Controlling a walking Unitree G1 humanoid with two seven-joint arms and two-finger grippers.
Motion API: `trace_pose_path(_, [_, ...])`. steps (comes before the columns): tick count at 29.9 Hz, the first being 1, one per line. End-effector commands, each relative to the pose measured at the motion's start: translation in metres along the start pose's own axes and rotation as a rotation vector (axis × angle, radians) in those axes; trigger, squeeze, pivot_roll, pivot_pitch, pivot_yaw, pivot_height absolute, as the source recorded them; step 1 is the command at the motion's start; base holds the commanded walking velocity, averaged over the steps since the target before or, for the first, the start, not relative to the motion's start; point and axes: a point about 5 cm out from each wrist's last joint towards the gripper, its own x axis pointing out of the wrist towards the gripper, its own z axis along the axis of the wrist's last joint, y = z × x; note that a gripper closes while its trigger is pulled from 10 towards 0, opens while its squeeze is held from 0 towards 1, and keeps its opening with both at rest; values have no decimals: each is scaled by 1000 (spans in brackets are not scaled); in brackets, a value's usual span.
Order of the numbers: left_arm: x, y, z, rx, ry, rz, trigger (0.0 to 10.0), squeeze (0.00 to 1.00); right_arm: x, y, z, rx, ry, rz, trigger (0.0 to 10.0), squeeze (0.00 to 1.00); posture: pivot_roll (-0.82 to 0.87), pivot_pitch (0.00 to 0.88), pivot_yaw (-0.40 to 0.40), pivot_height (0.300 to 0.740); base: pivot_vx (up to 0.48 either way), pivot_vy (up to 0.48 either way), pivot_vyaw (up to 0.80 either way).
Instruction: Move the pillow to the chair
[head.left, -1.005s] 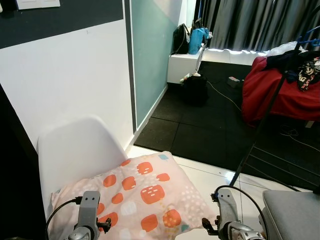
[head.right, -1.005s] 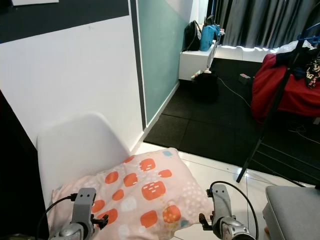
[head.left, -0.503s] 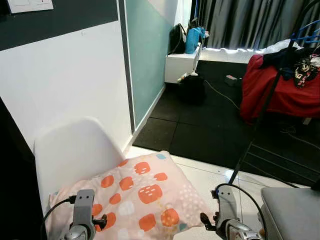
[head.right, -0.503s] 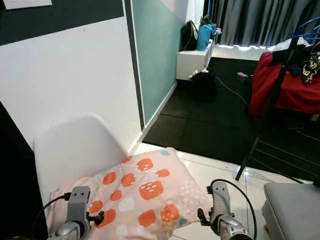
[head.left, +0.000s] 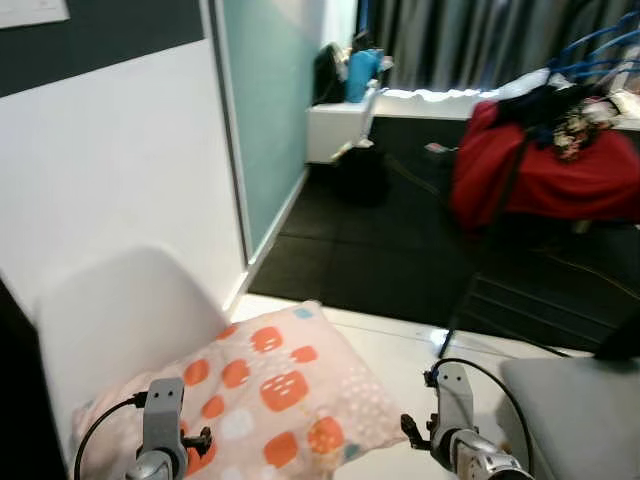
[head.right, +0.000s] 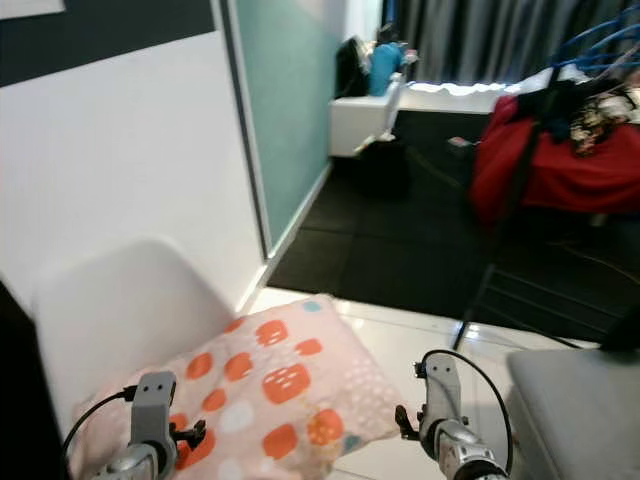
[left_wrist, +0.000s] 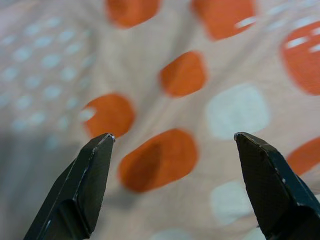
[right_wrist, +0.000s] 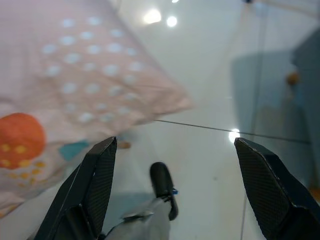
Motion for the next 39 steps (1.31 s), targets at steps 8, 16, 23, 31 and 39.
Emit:
trace_pose_path(8, [-3,28,2,-45,-35,143,10000,0,0,2,-7,8,9,8,10000,0,-158,0,-29,715,0,0,-461])
trace_pose_path(16, [-4,28,4,-20,-64,134,10000,0,-1,4,-11,-2,10,19,10000,0,-135,0,-33,715,0,0,0])
trace_pose_path(23, [-6,27,-1,-14,-76,130,10000,0,-1,5,-20,2,30,39,10000,0,-118,0,-43,715,0,0,-329])
trace_pose_path(31, [-8,32,-4,21,-67,141,10000,0,-1,10,-24,17,18,47,10000,0,-136,0,2,715,0,0,-573])
trace_pose_path(39, [-10,28,-10,49,-68,69,10000,0,-2,11,-29,36,10,54,10000,0,-158,43,23,715,0,-120,0])
